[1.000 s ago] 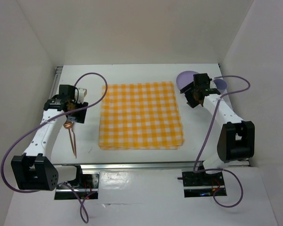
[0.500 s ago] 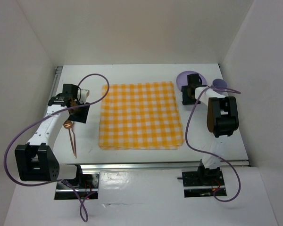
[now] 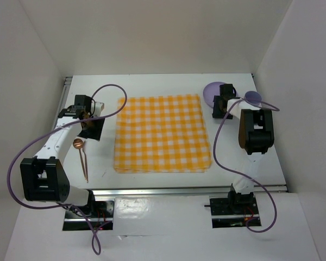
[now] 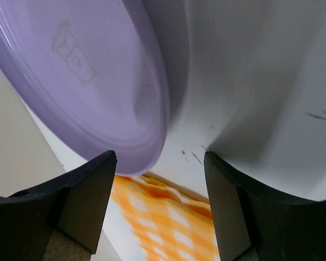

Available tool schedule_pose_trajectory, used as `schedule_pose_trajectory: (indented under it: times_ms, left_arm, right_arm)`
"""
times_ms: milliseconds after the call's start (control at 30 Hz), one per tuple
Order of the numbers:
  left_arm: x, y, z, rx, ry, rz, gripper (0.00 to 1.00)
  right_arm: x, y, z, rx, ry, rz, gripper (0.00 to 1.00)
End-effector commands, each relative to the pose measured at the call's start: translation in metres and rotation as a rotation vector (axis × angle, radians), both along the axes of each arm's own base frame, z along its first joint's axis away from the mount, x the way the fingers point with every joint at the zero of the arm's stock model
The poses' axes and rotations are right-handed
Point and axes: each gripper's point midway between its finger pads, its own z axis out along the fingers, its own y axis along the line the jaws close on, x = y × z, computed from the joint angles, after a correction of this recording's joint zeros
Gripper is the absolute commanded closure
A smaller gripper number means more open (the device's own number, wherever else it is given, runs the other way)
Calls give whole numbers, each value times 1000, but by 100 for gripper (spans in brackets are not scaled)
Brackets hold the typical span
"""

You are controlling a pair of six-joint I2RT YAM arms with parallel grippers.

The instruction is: Set the dinner table for one person

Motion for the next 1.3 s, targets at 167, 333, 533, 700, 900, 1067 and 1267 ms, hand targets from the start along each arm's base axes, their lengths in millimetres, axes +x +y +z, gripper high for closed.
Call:
schedule_pose_trajectory:
  times_ms: [167, 333, 533, 700, 900, 1067, 1267]
  left_arm:
    - [11, 6, 10, 11, -45, 20, 36]
    - [13, 8, 16, 20, -54, 24, 36]
    - [13, 9, 16, 28, -54, 28, 36]
    - [10, 9, 13, 28, -45, 27, 36]
    - [11, 8, 13, 20, -45, 24, 36]
    - [11, 8, 13, 23, -44, 15, 36]
    - [10, 5, 21, 6, -74, 7, 36]
  right_arm:
    - [11, -20, -20, 32, 40, -54, 26]
    - [13, -22, -29, 53, 36, -62, 37]
    - [9, -16, -43, 91, 81, -63, 61]
    - [6, -14, -46, 101, 90, -58, 86]
    - [10, -15, -27, 46, 58, 12, 100]
    - [15, -18, 10, -15, -18, 72, 100]
    - [2, -9, 55, -79, -133, 181, 100]
